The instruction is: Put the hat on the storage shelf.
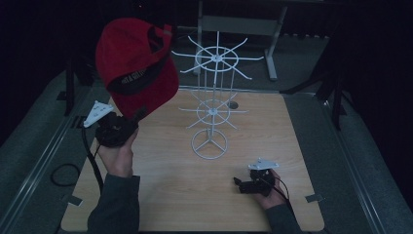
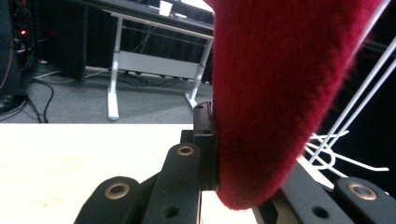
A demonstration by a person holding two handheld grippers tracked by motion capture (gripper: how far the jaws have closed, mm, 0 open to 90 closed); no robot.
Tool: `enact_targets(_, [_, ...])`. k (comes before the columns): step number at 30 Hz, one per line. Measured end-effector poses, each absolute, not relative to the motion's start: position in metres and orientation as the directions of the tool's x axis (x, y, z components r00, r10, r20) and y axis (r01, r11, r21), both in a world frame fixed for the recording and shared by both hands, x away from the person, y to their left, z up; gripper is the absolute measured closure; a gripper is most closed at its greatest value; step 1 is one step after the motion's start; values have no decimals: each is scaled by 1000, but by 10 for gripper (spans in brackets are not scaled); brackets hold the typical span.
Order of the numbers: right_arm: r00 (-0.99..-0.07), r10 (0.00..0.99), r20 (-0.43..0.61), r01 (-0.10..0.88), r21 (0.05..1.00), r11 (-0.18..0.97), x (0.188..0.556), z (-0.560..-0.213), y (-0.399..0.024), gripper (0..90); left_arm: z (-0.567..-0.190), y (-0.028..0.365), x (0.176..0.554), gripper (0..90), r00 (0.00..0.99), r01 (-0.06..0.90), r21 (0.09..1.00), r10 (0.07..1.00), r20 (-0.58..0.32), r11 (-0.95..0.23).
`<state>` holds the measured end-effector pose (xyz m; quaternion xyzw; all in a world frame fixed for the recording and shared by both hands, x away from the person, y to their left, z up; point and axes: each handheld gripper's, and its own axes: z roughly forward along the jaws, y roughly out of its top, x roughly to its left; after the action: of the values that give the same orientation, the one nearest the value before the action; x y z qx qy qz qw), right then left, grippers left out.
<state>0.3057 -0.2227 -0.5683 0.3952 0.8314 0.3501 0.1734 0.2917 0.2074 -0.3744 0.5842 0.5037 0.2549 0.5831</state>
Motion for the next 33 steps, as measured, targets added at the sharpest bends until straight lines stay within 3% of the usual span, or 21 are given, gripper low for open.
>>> enact_targets(33, [-628,778,-12,535,719,443,306,-568,-223,129,-374,199,292,856,392,275,949,884,-256,153])
